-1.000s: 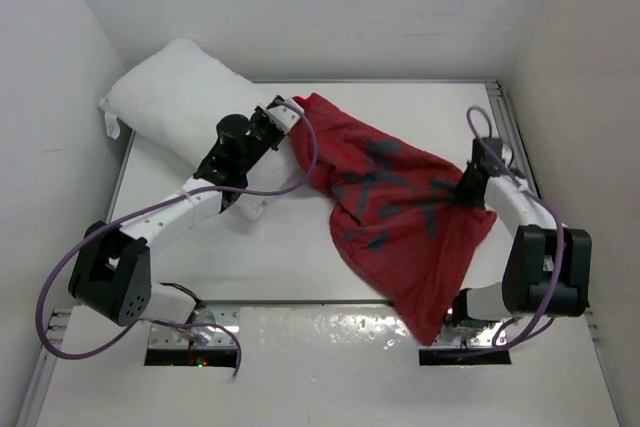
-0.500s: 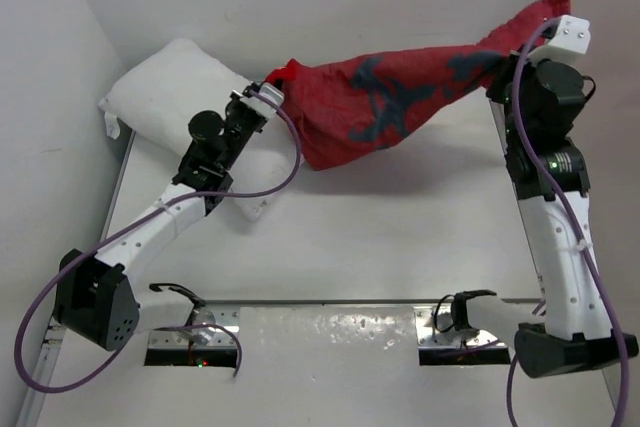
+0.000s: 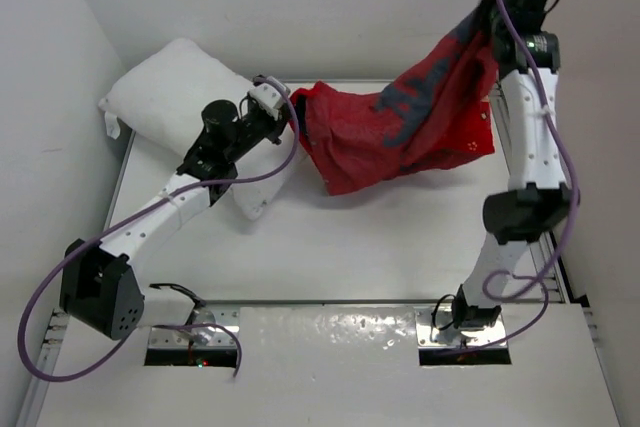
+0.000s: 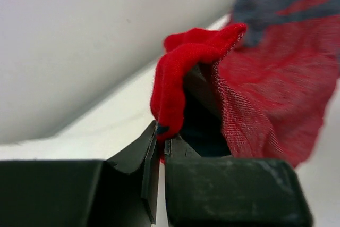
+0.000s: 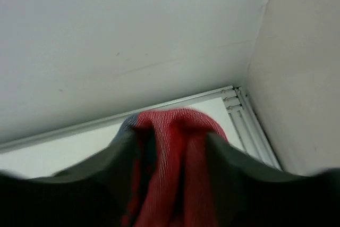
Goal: Put the pillow into the pillowcase
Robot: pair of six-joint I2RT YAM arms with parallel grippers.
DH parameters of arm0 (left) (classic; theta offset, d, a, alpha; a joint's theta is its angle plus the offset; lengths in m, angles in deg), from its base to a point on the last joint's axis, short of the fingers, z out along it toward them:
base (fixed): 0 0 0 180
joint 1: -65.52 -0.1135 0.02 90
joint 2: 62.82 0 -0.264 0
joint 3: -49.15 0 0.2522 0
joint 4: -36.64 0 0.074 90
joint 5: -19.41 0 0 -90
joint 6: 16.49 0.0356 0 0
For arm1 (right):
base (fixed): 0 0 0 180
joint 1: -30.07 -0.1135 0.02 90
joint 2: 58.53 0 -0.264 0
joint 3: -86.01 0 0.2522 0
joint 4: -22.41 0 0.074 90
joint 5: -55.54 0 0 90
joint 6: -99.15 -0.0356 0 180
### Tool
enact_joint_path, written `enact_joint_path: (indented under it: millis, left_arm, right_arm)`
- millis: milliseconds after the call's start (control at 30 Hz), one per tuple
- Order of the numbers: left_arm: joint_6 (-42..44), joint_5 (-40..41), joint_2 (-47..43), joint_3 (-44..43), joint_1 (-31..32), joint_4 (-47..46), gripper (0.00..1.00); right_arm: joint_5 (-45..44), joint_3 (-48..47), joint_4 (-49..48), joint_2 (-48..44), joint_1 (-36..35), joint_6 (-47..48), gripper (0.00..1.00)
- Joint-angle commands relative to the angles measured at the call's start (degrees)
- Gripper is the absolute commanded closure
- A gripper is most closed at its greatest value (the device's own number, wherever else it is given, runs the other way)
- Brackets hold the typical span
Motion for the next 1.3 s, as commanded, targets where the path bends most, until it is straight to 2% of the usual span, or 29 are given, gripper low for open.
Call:
enact_joint_path:
  millis: [0,33,67,200,333,367,400,433,467,500,533,567,600,633,667,700,733,800,900,1067,1200,1233,1267]
  left_arm:
    - [-10.2,-1.32,2.17,-3.04,0.6,4.08,1.0]
    - [-10.91,-1.05,2.7,-3.22,0.51,4.86,1.0]
    - [-11.87,-0.53,3.06,-3.39,0.6,6.44,1.0]
    - [-13.63,0.18,5.51,-4.27,1.13,10.14,1.0]
    - [-15.48,0.79,8.5,-5.67,1.48,13.39,1.0]
    - [-17.22,0.8,9.03,-5.68,1.57,13.66,1.0]
    - [-17.24,0.88,9.12,-5.68,1.83,13.57,1.0]
    - [-17.24,1.15,9.13,-5.42,2.01,13.4,1.0]
    - [-17.15,1.41,9.04,-5.33,2.18,12.96,1.0]
    - [-17.15,1.85,9.04,-5.24,2.36,12.87,1.0]
    - [-17.15,2.11,9.12,-4.98,2.45,12.78,1.0]
    - [-17.15,2.29,9.13,-4.98,2.53,12.78,1.0]
    - [-17.15,2.81,9.3,-4.98,2.62,12.78,1.0]
    - [-17.07,3.17,9.3,-4.71,2.71,12.7,1.0]
    - [-16.98,3.6,9.13,-4.54,2.71,12.52,1.0]
    - [-16.89,3.7,9.13,-4.45,2.8,12.35,1.0]
    - [-16.63,3.87,9.04,-4.19,2.89,12.08,1.0]
    - [-16.54,4.05,8.86,-3.92,2.97,11.64,1.0]
    - [-16.36,4.31,8.42,-3.75,3.06,10.94,1.0]
    - [-14.62,5.19,6.93,-2.78,2.8,8.83,1.0]
    - [-14.6,5.45,5.7,-1.29,2.1,7.86,1.0]
    - [-14.52,5.45,5.61,-1.11,2.01,7.77,1.0]
    - [-14.52,5.37,5.26,-0.93,1.57,7.51,1.0]
  right_arm:
    - [1.76,-10.36,8.15,7.61,-0.55,0.18,0.38]
    - [2.99,-8.89,8.86,8.14,-0.73,0.44,0.06]
    - [6.05,-6.96,9.21,7.54,-0.73,0.62,0.01]
    - [10.99,5.94,7.99,2.44,-0.73,1.93,0.01]
    - [17.4,8.61,10.25,-0.38,-0.29,3.16,0.01]
    - [19.16,10.7,10.79,-0.9,-0.55,3.43,0.06]
    - [20.91,12.9,10.88,-3.17,-0.73,4.13,0.17]
    - [23.37,16.22,9.15,-4.58,-4.12,4.22,0.33]
    - [24.26,24.96,7.47,-6.34,-5.9,4.66,0.88]
    - [24.45,29.75,5.28,-10.27,-8.0,4.92,0.99]
    - [25.23,35.1,-0.74,-12.31,-12.81,5.45,1.0]
    - [26.37,39.85,-4.28,-14.33,-15.21,5.97,0.96]
    - [27.69,49.21,-7.71,-16.27,-17.75,6.33,0.73]
    - [30.74,57.22,-15.84,-19.85,-22.13,5.9,0.6]
    - [31.65,60.96,-20.71,-21.46,-24.09,4.67,0.47]
    - [32.26,64.04,-25.37,-22.69,-25.94,1.53,0.25]
    - [32.18,66.68,-34.38,-24.36,-29.52,0.02,0.2]
    - [29.12,70.83,-40.16,-24.2,-33.92,-3.42,0.14]
    - [22.36,69.88,-43.6,-19.55,-38.15,-4.13,0.17]
    - [13.48,64.87,-40.88,-9.8,-39.14,-10.34,0.29]
    - [13.38,63.98,-41.32,-5.48,-38.26,-13.35,0.32]
    - [12.33,63.9,-41.23,-5.04,-38.17,-13.79,0.38]
    - [11.01,63.81,-40.8,-4.6,-37.91,-15.28,0.62]
